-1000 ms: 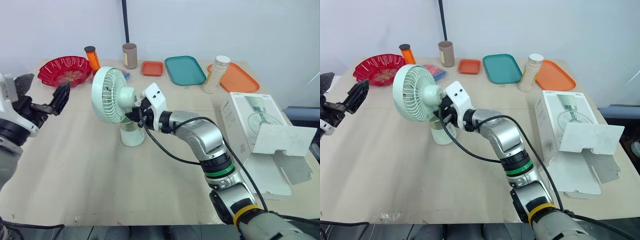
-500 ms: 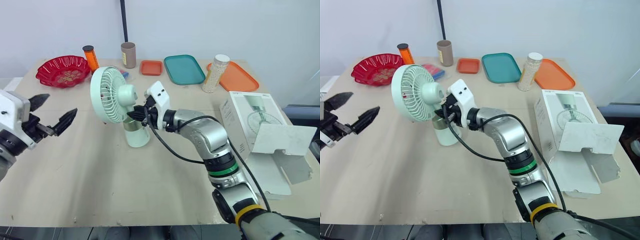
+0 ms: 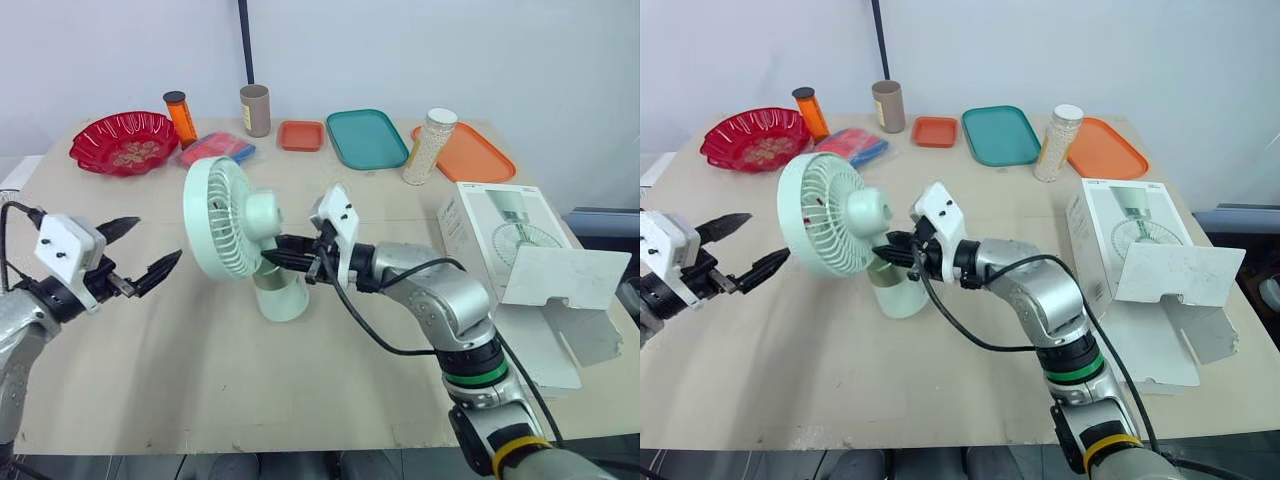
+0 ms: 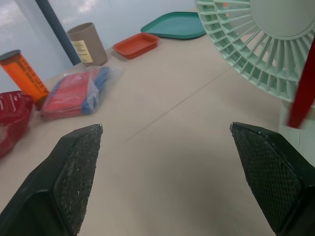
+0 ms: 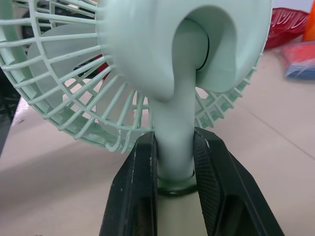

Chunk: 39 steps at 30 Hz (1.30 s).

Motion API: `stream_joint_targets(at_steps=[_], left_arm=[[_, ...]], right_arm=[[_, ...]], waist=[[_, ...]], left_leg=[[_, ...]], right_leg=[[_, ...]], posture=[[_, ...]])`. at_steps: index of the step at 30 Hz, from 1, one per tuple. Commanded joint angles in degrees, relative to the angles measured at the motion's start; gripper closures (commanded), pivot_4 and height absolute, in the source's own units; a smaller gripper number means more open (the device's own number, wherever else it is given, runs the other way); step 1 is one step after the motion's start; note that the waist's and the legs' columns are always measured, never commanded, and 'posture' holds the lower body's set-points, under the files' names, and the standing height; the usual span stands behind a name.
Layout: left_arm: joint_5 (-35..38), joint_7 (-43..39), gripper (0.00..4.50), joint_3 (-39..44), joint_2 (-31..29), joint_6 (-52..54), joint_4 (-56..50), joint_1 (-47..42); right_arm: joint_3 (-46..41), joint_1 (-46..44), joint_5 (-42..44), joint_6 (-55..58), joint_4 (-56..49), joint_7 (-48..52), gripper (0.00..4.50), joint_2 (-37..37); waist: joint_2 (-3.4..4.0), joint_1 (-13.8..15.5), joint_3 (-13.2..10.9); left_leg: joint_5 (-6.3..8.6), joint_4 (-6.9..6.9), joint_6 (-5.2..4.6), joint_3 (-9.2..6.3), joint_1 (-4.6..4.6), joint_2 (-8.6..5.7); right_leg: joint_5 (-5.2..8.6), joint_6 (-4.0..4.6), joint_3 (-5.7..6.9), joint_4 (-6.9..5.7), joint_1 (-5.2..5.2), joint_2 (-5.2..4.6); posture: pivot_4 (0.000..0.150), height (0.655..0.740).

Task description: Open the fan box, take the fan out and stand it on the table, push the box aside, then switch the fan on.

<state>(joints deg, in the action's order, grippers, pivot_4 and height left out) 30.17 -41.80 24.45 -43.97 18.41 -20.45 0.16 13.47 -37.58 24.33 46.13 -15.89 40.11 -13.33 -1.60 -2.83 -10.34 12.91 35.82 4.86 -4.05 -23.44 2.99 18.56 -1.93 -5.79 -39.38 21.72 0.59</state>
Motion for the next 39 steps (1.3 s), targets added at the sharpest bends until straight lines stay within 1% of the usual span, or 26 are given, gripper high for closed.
stream_joint_targets(at_steps=[1, 4, 6, 14, 16, 21, 28, 32, 39], left_arm=[[-0.7, -3.0, 0.07, -0.5, -1.0, -2.3, -1.8, 1.0], [-1.6, -6.8, 0.07, -2.8, -1.3, -4.4, -1.0, 1.3], [-2.6, -7.8, 0.07, -4.6, -1.0, -5.3, 0.0, 0.7], [-4.0, -7.4, 0.07, -8.4, 0.9, -6.0, 1.4, -2.2], [-3.8, -7.6, 0.07, -8.7, 1.0, -5.9, 1.1, -2.3], [-3.3, -8.6, 0.07, -8.8, 0.6, -5.1, 0.5, -1.5], [-2.0, -12.0, 0.07, -10.8, -0.3, -3.2, 0.1, -0.5], [-2.9, -16.6, 0.07, -14.3, -1.3, -3.8, 1.4, 1.0], [-4.6, -17.1, 0.07, -17.4, 0.4, -4.8, 2.4, 0.4]], right_arm=[[-1.2, 0.3, 2.5, -1.4, -5.6, 0.4, 3.59, 0.3], [-1.6, 1.8, 3.8, -1.1, -6.8, 0.5, 3.59, 0.3], [-1.5, 3.0, 4.0, -1.9, -7.3, 0.9, 3.59, -0.2], [0.1, 7.8, 2.5, -7.6, -8.8, 2.9, 3.59, -2.4], [0.9, 9.3, 1.5, -10.1, -9.4, 3.5, 3.59, -3.4], [0.9, 12.6, 1.8, -12.2, -11.7, 4.1, 3.59, -5.3], [2.6, 14.2, 0.5, -13.7, -12.4, 4.3, 3.59, -7.1], [2.5, 14.3, 0.7, -14.1, -12.4, 4.4, 3.59, -7.5], [2.6, 14.7, 0.3, -15.3, -12.0, 5.2, 3.59, -8.9]], waist=[[0.0, 0.0, 0.0], [0.0, 0.0, 0.0], [0.0, 0.0, 0.0], [-0.01, 0.0, 0.0], [-0.01, 0.0, 0.0], [-0.01, 0.0, 0.0], [-0.02, 0.0, 0.0], [-0.01, 0.0, 0.0], [-0.02, 0.1, 0.0]], left_leg=[[0.0, 0.0, 0.0, 0.0, 0.0, 0.0], [0.0, 0.0, 0.0, 0.0, 0.01, -0.01], [0.0, 0.01, 0.0, -0.01, 0.01, 0.0], [0.0, 0.01, 0.0, -0.01, 0.02, 0.0], [0.0, 0.01, -0.01, -0.01, 0.02, 0.0], [-0.01, 0.03, -0.01, -0.01, 0.02, 0.0], [0.0, 0.06, -0.01, -0.01, 0.05, 0.0], [0.0, 0.08, -0.01, -0.01, 0.08, 0.0], [0.0, 0.11, -0.01, -0.03, 0.1, 0.0]], right_leg=[[0.0, 0.0, 0.0, 0.0, 0.0, -0.01], [0.0, 0.0, 0.01, 0.0, -0.02, -0.01], [0.0, 0.0, 0.01, -0.01, -0.02, 0.0], [0.0, 0.0, 0.01, -0.02, -0.03, 0.02], [0.0, 0.0, 0.01, -0.02, -0.03, 0.02], [0.0, 0.0, 0.01, -0.04, -0.04, 0.02], [0.0, 0.0, 0.01, -0.06, -0.08, 0.03], [0.0, 0.0, 0.01, -0.06, -0.12, 0.03], [0.0, 0.0, 0.02, -0.06, -0.17, 0.03]], posture=[[0.15, 0.74], [0.15, 0.74], [0.15, 0.74], [0.15, 0.74], [0.15, 0.74], [0.15, 0.74], [0.15, 0.74], [0.15, 0.74], [0.15, 0.74]])
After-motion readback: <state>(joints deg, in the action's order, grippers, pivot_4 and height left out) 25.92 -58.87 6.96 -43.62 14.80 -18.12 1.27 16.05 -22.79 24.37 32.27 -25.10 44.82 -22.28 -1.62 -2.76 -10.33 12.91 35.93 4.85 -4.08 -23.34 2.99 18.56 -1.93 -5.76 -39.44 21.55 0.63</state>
